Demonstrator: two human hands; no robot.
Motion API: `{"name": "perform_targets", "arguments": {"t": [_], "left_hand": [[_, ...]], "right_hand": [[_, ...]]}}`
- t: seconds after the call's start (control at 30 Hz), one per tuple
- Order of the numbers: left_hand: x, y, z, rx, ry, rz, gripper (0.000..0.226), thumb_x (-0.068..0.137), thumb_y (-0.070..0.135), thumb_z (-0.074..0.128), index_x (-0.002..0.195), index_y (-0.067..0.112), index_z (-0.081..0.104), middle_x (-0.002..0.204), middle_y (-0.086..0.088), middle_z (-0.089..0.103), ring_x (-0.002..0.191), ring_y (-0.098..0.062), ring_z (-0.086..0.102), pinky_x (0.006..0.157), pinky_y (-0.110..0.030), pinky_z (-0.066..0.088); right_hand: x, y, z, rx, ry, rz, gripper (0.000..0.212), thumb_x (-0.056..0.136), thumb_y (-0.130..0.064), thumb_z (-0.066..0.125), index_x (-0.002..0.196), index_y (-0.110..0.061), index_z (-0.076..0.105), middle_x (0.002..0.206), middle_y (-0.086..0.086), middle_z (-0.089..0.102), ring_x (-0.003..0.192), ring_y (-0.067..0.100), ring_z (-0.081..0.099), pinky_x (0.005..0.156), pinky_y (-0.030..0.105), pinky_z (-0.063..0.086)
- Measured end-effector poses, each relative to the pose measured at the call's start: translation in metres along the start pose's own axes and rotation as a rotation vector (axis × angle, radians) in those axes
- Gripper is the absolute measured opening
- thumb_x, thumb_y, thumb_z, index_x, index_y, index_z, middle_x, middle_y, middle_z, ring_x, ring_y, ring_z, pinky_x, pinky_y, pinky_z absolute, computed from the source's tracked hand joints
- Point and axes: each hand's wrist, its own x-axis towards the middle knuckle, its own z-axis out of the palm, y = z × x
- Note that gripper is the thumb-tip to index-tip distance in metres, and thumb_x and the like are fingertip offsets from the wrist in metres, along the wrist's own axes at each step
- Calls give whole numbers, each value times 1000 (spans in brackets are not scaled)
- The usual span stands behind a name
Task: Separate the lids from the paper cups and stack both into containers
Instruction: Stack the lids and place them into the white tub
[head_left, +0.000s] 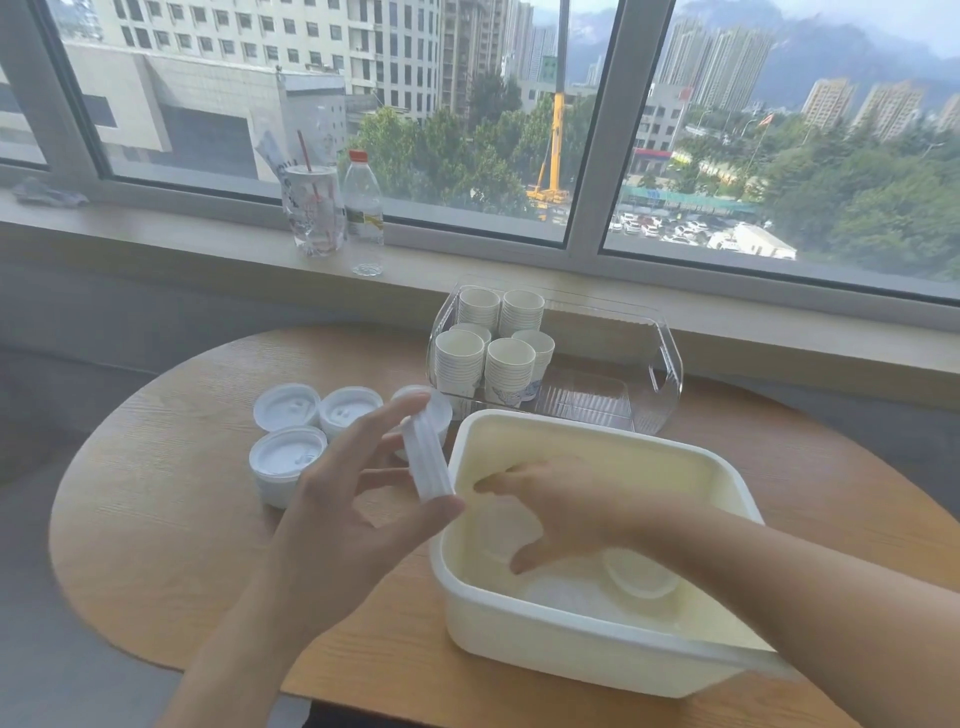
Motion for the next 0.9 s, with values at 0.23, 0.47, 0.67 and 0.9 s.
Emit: {"name": "perform_targets", "arguments": {"t": [0.23, 0.47, 0.67, 0.9], "left_hand": [[10, 5, 12, -1, -38, 42, 76, 73, 50, 93, 139, 53, 55, 135, 19, 66, 129, -8, 62, 98, -20, 54], [15, 20, 46, -34, -111, 139, 74, 79, 25, 94, 140, 42, 56, 141, 14, 62, 138, -16, 56, 97, -21, 55], [16, 27, 55, -63, -147, 147, 77, 78, 27, 94, 140, 49, 54, 142, 14, 61, 140, -17, 53, 97, -20, 54], [18, 32, 62, -86, -199, 196, 81, 73, 27, 92, 143, 46, 55, 150, 19, 55, 146, -10, 47, 100, -16, 51]], "right_hand": [[-56, 22, -40, 725, 272, -82, 82, 79, -29, 92, 149, -39, 49, 142, -24, 58, 130, -1, 57, 105, 30, 53], [-81, 16, -35, 1019, 410, -192, 81, 80, -10, 90, 149, -25, 51, 148, -7, 59, 138, 17, 57, 106, 51, 54], [-91, 18, -28, 1132, 436, -219, 78, 80, 2, 86, 147, -18, 52, 146, -1, 61, 137, 21, 58, 106, 55, 54], [-95, 23, -24, 1151, 431, -220, 77, 79, 2, 86, 145, -21, 55, 144, -7, 63, 133, 18, 62, 104, 49, 56]]}}
